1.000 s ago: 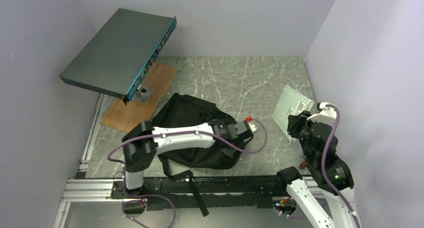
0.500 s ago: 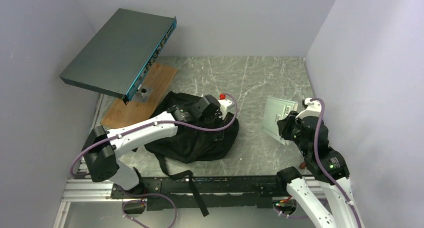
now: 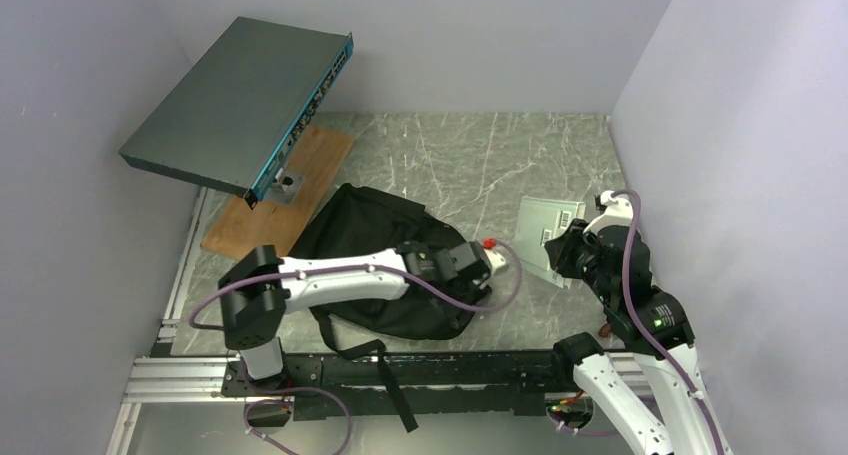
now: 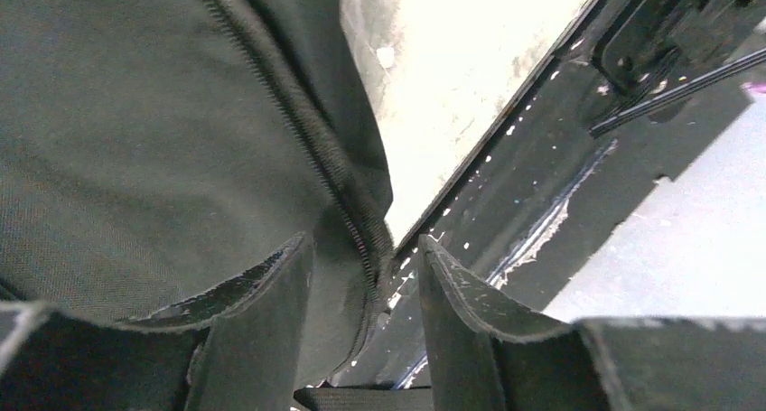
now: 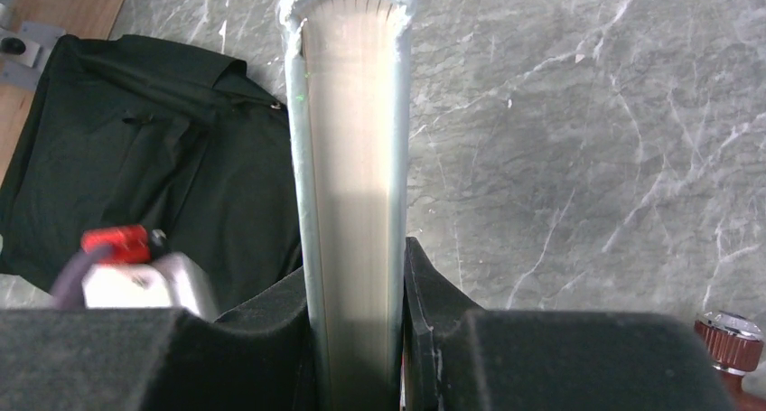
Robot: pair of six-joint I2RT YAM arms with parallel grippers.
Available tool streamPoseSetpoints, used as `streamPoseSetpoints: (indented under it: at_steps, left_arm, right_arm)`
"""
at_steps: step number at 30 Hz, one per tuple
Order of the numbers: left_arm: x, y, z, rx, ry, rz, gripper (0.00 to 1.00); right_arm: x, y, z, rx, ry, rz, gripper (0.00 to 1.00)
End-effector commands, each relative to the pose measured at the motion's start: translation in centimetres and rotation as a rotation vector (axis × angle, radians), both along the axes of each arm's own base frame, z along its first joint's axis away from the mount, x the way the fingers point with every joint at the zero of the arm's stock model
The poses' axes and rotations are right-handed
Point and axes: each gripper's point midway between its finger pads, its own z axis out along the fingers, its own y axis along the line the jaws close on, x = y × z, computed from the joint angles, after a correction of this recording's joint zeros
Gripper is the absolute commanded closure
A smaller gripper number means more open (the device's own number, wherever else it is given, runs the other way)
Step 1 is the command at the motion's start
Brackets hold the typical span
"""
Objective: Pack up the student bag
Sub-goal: Place the book in the student bag.
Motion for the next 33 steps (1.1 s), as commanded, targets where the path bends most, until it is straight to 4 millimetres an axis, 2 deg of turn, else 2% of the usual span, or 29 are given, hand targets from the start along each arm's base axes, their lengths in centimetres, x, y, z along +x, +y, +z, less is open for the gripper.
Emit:
streamPoseSetpoints:
  at_steps: [1, 7, 9, 13, 16, 18, 20, 23, 27, 28, 32, 33]
  left_arm:
    - [1.2, 0.2, 0.6, 0.149, -0.202, 0.004, 0.48]
    - [2.4, 1.5, -0.3, 0.306, -0.332, 0.016, 0.47]
    - [2.6, 1.8, -0.3, 0.331, -0.347, 0.01, 0.51]
    - [2.6, 1.6, 0.0, 0.321, -0.349, -0.011, 0.63]
    - [2.3, 1.2, 0.6, 0.282, -0.337, -0.02, 0.82]
    - [2.2, 0.9, 1.2, 0.237, -0.322, -0.019, 0.91]
    - [2.6, 1.0, 2.2, 0.186, -0.305, 0.017, 1.0]
    - [4.3, 2.4, 4.8, 0.07, -0.317, 0.159, 1.0]
    - [7.8, 7.2, 9.5, -0.127, -0.392, 0.465, 1.0]
    - [8.3, 8.4, 11.4, -0.202, -0.425, 0.509, 1.0]
    - [9.0, 9.9, 14.5, -0.401, -0.479, 0.536, 1.0]
    - [9.0, 10.3, 14.9, -0.417, -0.486, 0.537, 1.0]
  right_arm:
    - [2.0, 0.9, 5.8, 0.085, -0.207, 0.006, 1.0]
    - [2.0, 0.9, 5.8, 0.082, -0.211, 0.008, 1.0]
    - [2.0, 1.0, 5.7, 0.082, -0.21, 0.009, 1.0]
    - [2.0, 1.1, 5.7, 0.085, -0.209, 0.015, 1.0]
    - [1.9, 1.1, 5.8, 0.088, -0.213, 0.016, 1.0]
    - [1.8, 1.1, 5.8, 0.089, -0.212, 0.019, 1.0]
    - [1.8, 1.2, 5.7, 0.09, -0.207, 0.023, 1.0]
    - [1.6, 1.2, 5.4, 0.087, -0.195, 0.027, 1.0]
    - [1.7, 1.4, 4.9, 0.067, -0.158, 0.043, 1.0]
    - [1.7, 1.5, 4.8, 0.063, -0.145, 0.05, 1.0]
    - [1.9, 3.2, 4.5, 0.09, -0.084, 0.121, 1.0]
    - [1.8, 3.7, 5.3, 0.121, -0.077, 0.137, 1.0]
